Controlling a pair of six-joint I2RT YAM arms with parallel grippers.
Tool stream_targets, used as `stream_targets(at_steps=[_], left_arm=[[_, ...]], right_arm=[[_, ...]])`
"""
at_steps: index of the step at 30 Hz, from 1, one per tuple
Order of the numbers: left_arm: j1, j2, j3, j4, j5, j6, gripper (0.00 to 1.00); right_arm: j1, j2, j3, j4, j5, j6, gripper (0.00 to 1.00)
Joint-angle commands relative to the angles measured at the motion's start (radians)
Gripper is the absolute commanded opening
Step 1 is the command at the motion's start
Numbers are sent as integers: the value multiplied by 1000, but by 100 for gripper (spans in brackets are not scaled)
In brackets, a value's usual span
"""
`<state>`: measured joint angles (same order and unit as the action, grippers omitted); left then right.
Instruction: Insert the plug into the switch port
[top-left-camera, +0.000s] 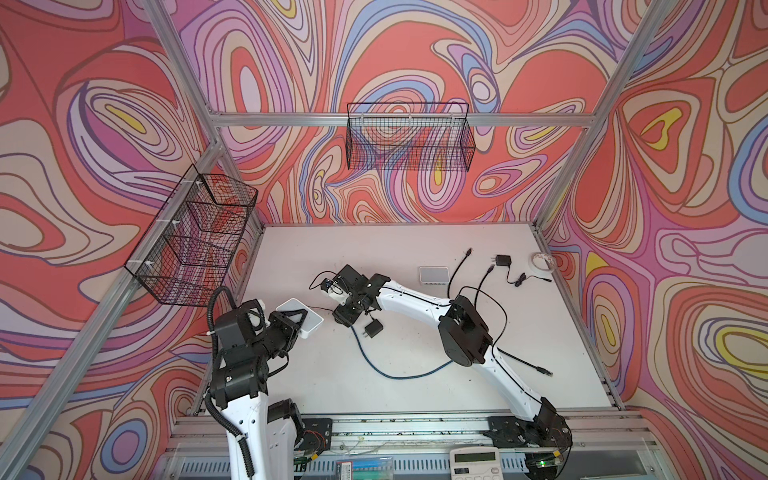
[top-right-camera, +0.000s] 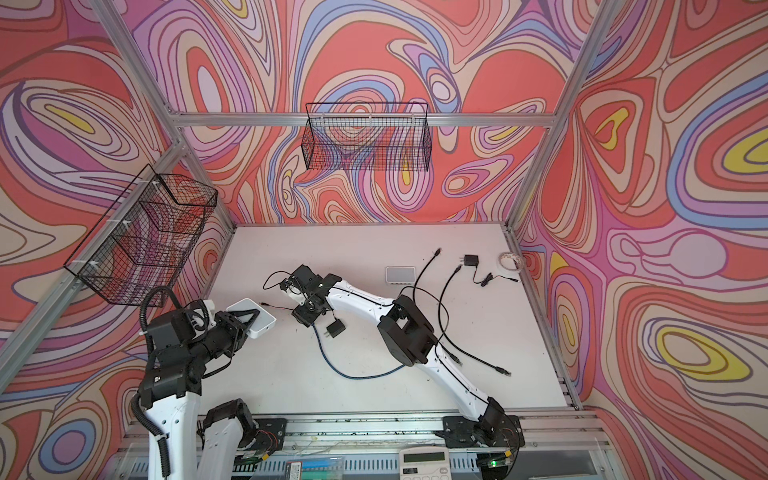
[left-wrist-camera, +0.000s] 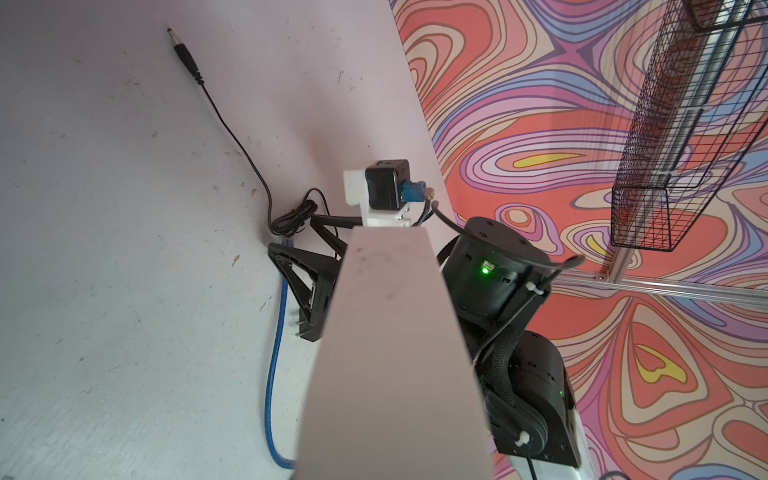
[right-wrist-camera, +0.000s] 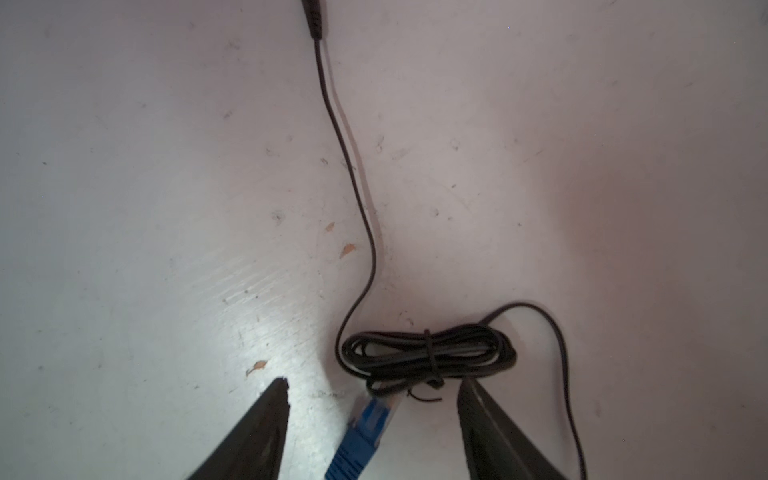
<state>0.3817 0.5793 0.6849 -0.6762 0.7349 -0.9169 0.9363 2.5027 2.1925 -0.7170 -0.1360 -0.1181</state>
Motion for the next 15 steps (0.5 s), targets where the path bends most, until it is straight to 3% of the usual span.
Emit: stream_targets(at_steps=[1,8,15], left_arm=[[12,-19,34,-55,17,20,0],[12,-32,57,-93,12,38,0],[13,-43,67,-103,27,28,0]], right_arm=[[18,-1,-18,64,45,-64,66],[29,-8,-34,108,41,-97,66],[38,88,96,35,39,-131,59]])
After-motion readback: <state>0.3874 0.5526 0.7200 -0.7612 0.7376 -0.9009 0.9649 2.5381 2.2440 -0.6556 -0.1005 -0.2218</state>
